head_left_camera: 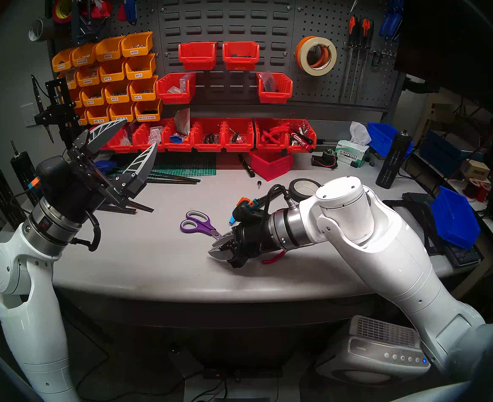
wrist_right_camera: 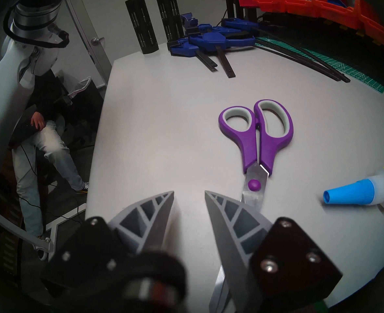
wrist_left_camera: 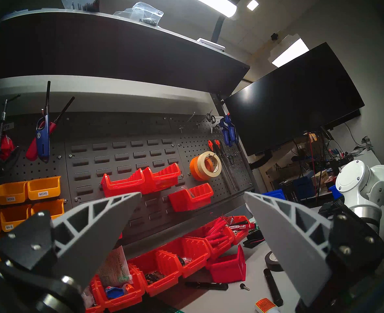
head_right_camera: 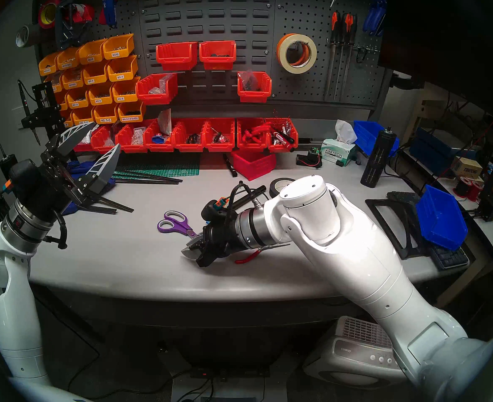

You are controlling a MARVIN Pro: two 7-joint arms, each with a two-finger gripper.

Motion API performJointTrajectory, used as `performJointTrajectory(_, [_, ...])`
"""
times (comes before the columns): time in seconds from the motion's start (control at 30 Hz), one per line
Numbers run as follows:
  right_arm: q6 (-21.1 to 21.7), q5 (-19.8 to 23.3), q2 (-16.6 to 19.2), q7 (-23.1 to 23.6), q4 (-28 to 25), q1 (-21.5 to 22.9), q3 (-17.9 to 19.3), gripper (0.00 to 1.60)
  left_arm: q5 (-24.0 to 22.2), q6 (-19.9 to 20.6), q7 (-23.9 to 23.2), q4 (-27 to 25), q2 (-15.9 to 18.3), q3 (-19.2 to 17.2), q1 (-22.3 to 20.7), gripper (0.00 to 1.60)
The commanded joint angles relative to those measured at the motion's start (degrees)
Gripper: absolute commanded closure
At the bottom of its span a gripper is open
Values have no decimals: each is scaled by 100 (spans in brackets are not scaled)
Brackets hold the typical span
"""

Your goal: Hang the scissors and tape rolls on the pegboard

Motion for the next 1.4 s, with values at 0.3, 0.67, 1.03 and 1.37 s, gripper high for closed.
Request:
performJointTrajectory(0.3, [-16, 338, -11, -223, 141, 675, -319, 66, -121, -9, -47, 23, 46, -58, -82, 0])
performJointTrajectory(0.67, [-16, 620, 133, -415, 200, 849, -275, 63, -84, -20, -41, 112, 88, 35, -179, 0])
performJointTrajectory(1.03, [-16, 819, 198, -499, 363, 932, -572, 64, -42, -22, 30, 104, 124, 44, -235, 0])
performJointTrajectory(1.37, [-16, 730, 267, -577, 473, 1175, -878, 67, -22, -23, 95, 75, 139, 42, -218, 0])
